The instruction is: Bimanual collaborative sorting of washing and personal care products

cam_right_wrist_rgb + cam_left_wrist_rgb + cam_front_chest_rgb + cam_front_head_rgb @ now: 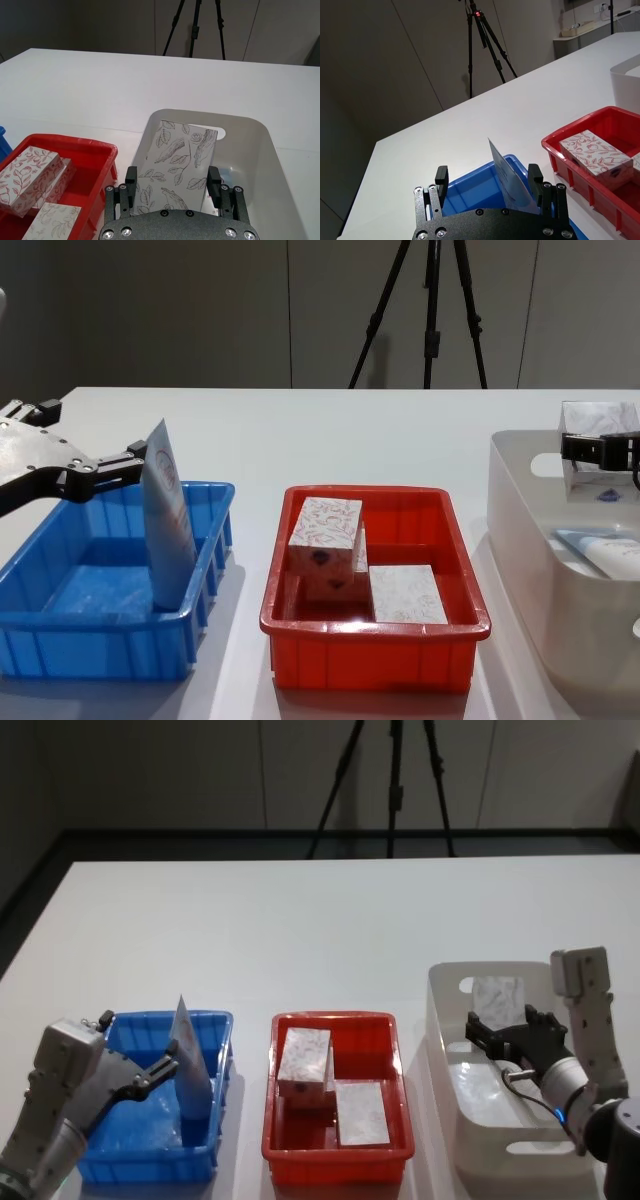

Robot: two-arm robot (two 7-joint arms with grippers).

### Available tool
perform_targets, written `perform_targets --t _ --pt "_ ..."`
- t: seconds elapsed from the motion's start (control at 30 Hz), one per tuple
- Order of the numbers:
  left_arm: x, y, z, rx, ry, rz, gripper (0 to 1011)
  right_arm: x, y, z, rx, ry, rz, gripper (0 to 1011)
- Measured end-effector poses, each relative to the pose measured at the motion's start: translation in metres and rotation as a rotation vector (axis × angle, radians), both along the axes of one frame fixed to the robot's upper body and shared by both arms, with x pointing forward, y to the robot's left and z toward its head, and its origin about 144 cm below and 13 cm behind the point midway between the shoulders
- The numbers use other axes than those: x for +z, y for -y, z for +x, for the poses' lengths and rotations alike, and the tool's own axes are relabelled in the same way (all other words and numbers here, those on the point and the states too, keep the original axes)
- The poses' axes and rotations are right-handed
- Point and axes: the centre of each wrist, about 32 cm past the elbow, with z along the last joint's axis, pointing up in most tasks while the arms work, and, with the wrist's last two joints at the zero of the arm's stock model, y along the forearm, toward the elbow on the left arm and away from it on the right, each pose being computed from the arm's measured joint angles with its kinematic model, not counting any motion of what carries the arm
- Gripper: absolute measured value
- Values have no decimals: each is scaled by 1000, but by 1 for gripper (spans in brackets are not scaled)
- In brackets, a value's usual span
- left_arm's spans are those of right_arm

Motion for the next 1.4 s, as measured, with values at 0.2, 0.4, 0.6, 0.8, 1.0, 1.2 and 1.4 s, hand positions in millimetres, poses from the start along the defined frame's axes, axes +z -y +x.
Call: perform_targets --t 0.2,0.4,0.6,0.8,1.0,1.2,1.4 --pt "0 0 0 0 0 0 1001 -5 0 7 -10 -23 0 857" --pt "0 0 0 0 0 0 1002 -10 -3 13 -13 -55 10 857" --pt "0 0 0 0 0 0 1001 -12 -6 17 -15 -83 25 857" --pt "0 0 0 0 0 0 1002 -13 -9 19 -23 -111 36 857" --pt "0 0 0 0 0 0 1002 -13 -12 21 -36 -134 47 856" --pt "0 0 0 0 0 0 1002 -15 -14 22 -40 -153 53 857" --pt "0 0 0 0 0 0 1002 -18 -16 23 -42 -177 61 856"
